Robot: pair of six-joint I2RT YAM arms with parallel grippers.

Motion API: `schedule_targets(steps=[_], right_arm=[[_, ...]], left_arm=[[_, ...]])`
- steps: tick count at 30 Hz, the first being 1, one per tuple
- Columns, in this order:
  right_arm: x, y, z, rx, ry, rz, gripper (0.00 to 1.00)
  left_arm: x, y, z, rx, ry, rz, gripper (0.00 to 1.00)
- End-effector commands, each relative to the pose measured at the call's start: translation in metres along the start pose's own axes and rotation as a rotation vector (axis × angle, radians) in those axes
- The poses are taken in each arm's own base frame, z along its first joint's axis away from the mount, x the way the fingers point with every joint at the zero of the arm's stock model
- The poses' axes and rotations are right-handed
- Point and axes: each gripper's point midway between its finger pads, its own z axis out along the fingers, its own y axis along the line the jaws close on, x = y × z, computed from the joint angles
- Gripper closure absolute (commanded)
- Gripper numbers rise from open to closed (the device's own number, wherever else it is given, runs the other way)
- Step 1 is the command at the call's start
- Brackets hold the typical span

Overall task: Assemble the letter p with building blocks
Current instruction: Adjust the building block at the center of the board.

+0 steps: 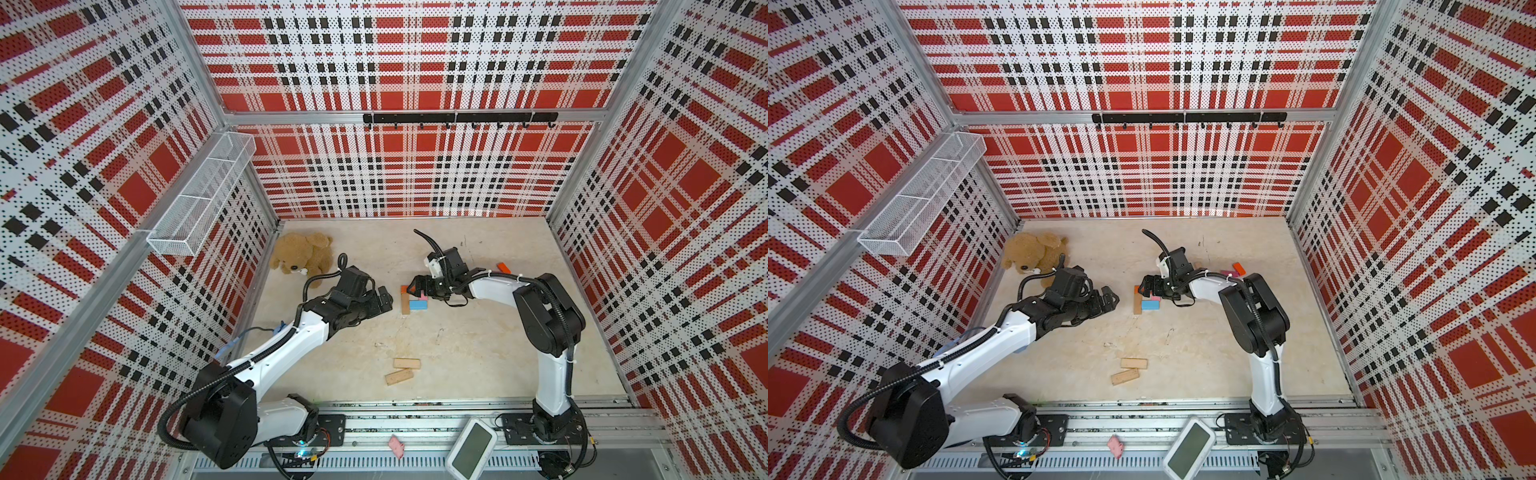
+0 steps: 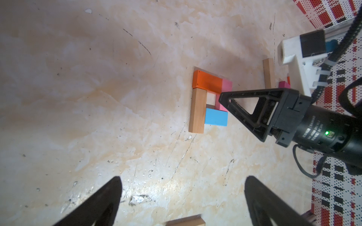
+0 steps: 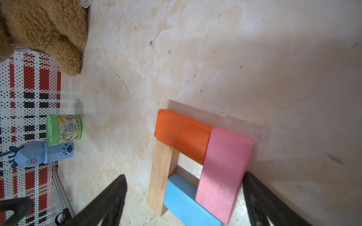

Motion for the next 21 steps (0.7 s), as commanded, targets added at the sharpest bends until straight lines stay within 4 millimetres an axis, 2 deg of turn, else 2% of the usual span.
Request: schedule_targets(steps=[1,9,11,14,17,21], right_arm=[[0.006,-0.002,0.007,-0.006,0.017,-0.001,0.07],[0.001,-0.001,0.001,0.012,-0.006,-0.011,0.05],[-0.006,0.003,-0.006,0.007,-0.024,-0.018,0.05],[-0.017,0.013,-0.029,-0.004,-0.077,-0.038,0.03],[-0.025,0.032,-0.064,-0.029,-0.147,-0.058,0.02],[-0.026,0.052,-0.119,0.004,-0.242,-0.076,0.0]], left_arm=[[-0.007,0.0,0.0,0.003,-0.022,0.001,0.01],[-0.006,-0.003,-0.001,0.008,-0.018,0.007,0.01],[-0.002,-0.011,-0.007,0.03,-0.018,0.019,0.0],[0.009,-0.032,-0.02,0.068,-0.018,0.061,0.01],[0.025,-0.047,-0.042,0.071,-0.051,0.138,0.01],[0.054,-0.046,-0.054,0.051,-0.06,0.249,0.0]])
